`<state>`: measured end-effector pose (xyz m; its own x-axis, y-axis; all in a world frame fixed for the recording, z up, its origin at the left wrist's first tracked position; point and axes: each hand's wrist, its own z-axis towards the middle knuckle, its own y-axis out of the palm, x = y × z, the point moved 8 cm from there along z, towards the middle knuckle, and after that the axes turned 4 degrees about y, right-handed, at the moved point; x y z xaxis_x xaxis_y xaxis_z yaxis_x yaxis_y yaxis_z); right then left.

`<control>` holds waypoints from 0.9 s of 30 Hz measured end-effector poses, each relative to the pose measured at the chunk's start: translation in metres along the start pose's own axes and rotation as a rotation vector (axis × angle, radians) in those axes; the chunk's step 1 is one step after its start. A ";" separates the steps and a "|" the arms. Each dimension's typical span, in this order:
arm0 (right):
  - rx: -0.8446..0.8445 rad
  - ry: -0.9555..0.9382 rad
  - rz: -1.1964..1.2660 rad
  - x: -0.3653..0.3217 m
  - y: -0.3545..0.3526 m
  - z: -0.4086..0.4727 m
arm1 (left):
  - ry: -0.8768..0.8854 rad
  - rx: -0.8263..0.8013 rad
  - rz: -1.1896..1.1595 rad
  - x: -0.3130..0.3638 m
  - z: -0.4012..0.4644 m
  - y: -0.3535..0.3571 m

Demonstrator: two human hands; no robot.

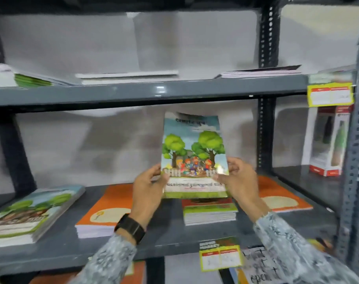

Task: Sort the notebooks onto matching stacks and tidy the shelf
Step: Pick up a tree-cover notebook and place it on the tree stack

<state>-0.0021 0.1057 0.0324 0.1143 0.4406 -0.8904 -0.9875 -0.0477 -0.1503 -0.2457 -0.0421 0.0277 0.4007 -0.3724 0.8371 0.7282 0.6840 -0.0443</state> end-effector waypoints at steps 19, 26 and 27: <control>-0.610 0.181 -0.316 -0.100 0.494 -0.150 | -0.434 0.168 0.748 -0.092 0.027 -0.482; -0.705 0.166 -0.400 -0.085 0.511 -0.161 | -0.535 0.014 1.060 -0.088 0.022 -0.486; -0.695 0.126 -0.390 -0.090 0.507 -0.161 | -0.484 0.017 1.112 -0.082 0.025 -0.482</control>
<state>-0.4959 -0.1021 -0.0328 0.4888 0.4378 -0.7546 -0.5857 -0.4763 -0.6558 -0.6433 -0.3260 -0.0060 0.5502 0.6942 0.4641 0.1098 0.4908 -0.8643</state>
